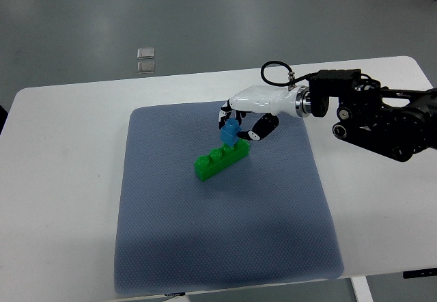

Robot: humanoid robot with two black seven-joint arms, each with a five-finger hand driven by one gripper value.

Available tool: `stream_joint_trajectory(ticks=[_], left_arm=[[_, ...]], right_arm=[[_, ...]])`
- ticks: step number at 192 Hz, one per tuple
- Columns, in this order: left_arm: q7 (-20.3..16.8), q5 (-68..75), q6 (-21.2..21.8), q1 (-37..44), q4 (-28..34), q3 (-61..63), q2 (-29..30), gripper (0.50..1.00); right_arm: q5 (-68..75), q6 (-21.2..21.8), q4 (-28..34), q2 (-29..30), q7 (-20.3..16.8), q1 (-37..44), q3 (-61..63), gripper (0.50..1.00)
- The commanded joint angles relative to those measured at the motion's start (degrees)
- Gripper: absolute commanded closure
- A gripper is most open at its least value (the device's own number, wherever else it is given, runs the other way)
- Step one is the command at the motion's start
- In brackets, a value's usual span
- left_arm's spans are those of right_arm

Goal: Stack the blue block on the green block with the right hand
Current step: 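Lift the blue block and carry it over the green block, then lower the blue block onto the green block's end studs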

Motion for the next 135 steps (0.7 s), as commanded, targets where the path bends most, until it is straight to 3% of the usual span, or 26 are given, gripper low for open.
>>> stream_joint_trajectory(ticks=[1,135], left_arm=[[0.0,0.0,0.0,0.0,0.0,0.0,0.0,0.500],[0.0,0.0,0.0,0.0,0.0,0.0,0.0,0.500]], right_arm=[[-0.3,-0.4,-0.1,0.1,0.0,-0.3,-0.2,0.948],[-3.9,-1.4,-0.7,1.4,0.0,-1.6,-0.5,0.946]])
